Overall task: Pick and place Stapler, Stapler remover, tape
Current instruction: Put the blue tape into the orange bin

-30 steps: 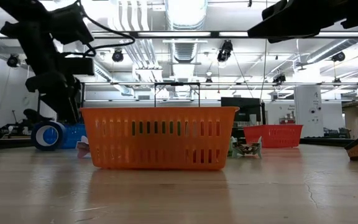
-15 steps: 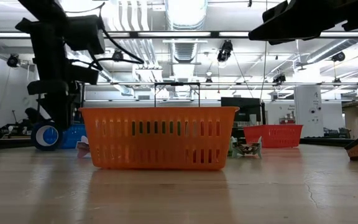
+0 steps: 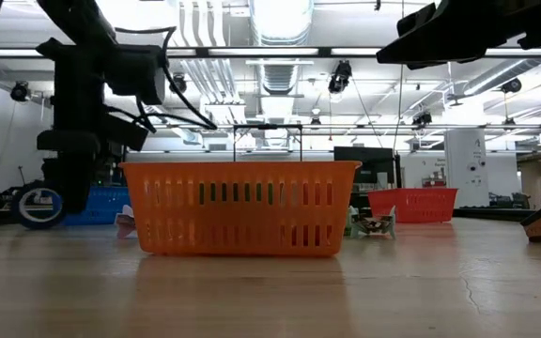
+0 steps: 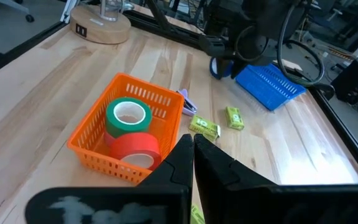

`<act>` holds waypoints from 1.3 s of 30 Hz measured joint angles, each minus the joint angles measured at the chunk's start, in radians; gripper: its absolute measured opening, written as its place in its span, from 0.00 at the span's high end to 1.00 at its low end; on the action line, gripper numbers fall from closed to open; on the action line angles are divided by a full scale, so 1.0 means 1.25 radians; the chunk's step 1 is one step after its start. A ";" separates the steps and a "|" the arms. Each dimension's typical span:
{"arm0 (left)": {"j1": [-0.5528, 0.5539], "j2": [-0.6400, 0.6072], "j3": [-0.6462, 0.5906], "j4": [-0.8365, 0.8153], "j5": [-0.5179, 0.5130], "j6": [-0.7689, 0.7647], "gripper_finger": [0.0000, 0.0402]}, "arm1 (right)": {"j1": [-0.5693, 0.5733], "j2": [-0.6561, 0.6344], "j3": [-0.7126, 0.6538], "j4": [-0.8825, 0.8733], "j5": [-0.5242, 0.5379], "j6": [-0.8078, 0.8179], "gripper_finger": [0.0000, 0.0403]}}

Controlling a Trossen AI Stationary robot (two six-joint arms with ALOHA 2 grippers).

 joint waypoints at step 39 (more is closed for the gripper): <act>-0.049 -0.022 0.132 -0.383 0.112 -0.217 0.55 | 0.000 0.000 -0.015 0.020 -0.001 -0.008 0.98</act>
